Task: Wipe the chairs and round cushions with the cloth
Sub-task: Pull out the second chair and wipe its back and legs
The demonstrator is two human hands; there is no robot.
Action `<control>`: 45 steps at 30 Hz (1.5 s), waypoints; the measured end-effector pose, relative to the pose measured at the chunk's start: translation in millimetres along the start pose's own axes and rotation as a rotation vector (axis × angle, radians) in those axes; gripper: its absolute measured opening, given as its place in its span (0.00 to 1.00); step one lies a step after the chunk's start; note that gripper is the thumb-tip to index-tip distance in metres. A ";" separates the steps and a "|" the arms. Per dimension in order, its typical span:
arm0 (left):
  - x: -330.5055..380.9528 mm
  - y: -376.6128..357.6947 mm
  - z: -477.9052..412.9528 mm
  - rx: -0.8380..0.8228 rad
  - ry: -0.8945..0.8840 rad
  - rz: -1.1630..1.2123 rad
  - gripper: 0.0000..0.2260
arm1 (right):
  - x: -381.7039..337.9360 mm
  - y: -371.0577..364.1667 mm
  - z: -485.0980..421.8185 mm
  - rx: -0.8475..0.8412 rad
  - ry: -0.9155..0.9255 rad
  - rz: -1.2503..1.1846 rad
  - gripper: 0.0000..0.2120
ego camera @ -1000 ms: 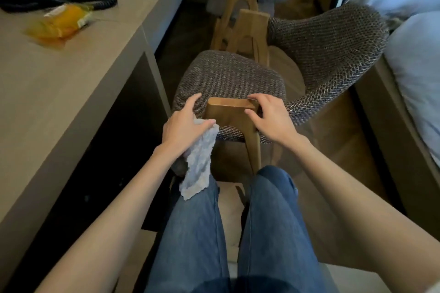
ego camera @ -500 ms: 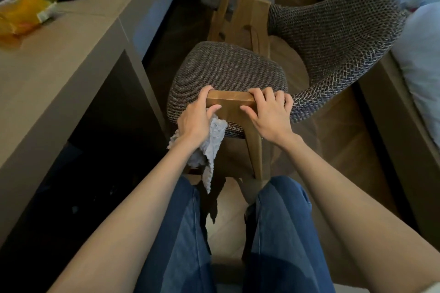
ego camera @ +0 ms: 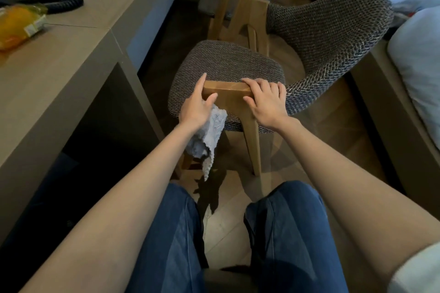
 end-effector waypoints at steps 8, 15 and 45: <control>-1.3 7.1 78.3 -0.166 0.316 0.688 0.26 | -24.3 10.2 109.3 -0.271 0.036 -0.755 0.27; 6.1 3.2 112.7 -0.256 0.321 0.954 0.16 | -24.1 -5.7 174.5 -0.302 0.019 -0.816 0.28; -12.6 -26.8 97.4 -0.472 0.142 0.437 0.14 | 9.7 6.8 101.3 -0.264 -0.445 -1.384 0.05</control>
Point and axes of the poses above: each hand's wrist, its own z-axis away from the middle knuckle, its own y-axis out of the back of the hand, x = y × z, the point moved 3 cm from there along -z, towards the middle knuckle, and after that the axes turned 3 degrees about -y, right-handed, at the moved point
